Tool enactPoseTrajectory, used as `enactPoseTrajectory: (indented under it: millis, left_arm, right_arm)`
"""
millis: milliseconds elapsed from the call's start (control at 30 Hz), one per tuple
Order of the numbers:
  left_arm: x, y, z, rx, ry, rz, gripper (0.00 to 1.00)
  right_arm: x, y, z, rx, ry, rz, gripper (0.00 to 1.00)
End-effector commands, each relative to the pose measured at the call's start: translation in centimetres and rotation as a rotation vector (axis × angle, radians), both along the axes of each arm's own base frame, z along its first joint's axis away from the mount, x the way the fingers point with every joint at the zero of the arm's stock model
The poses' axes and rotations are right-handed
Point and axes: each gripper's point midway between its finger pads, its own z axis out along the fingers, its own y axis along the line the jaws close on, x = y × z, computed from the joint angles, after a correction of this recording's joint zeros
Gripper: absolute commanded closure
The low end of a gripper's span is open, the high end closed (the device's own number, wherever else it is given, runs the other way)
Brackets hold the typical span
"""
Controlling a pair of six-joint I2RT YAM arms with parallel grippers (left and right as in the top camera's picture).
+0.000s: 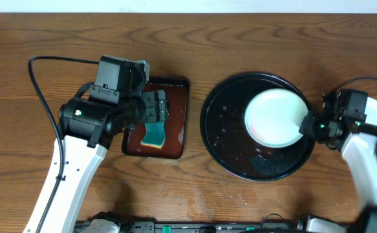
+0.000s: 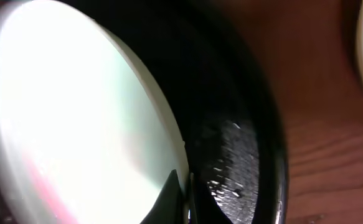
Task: Clean dirty plates on tray and stack at the side
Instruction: 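Lift the cleaned plate by its rim with the right gripper, then carry the plate right and stack it on the plate pile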
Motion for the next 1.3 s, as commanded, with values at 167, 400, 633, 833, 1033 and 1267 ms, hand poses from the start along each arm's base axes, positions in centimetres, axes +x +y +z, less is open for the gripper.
enactPoseTrajectory:
  millis: [167, 400, 633, 833, 1033, 1267]
  left_arm:
    - [0.3, 0.0, 0.8, -0.005, -0.019, 0.001, 0.16]
    - [0.3, 0.0, 0.8, -0.005, -0.019, 0.001, 0.16]
    - [0.3, 0.0, 0.8, -0.005, -0.019, 0.001, 0.16]
    - [0.3, 0.0, 0.8, -0.005, -0.019, 0.001, 0.16]
    - [0.3, 0.0, 0.8, -0.005, -0.019, 0.001, 0.15]
    - [0.3, 0.0, 0.8, -0.005, -0.019, 0.001, 0.15]
  right_arm:
    - [-0.1, 2.6, 8.6, -0.46, -0.262, 0.072, 0.99]
    - [-0.5, 6.1, 12.6, -0.814, -0.408, 0.131, 0.99]
    - [-1.9, 9.8, 15.2, -1.006, -0.509, 0.252, 0.99]
    - [-2.6, 12.3, 15.3, -1.014, -0.549, 0.345, 0.99]
    - [-3.0, 13.7, 15.0, -1.058, -0.55, 0.444, 0.99]
    - [-2.8, 14.4, 13.8, -1.098, -0.517, 0.496, 0.99]
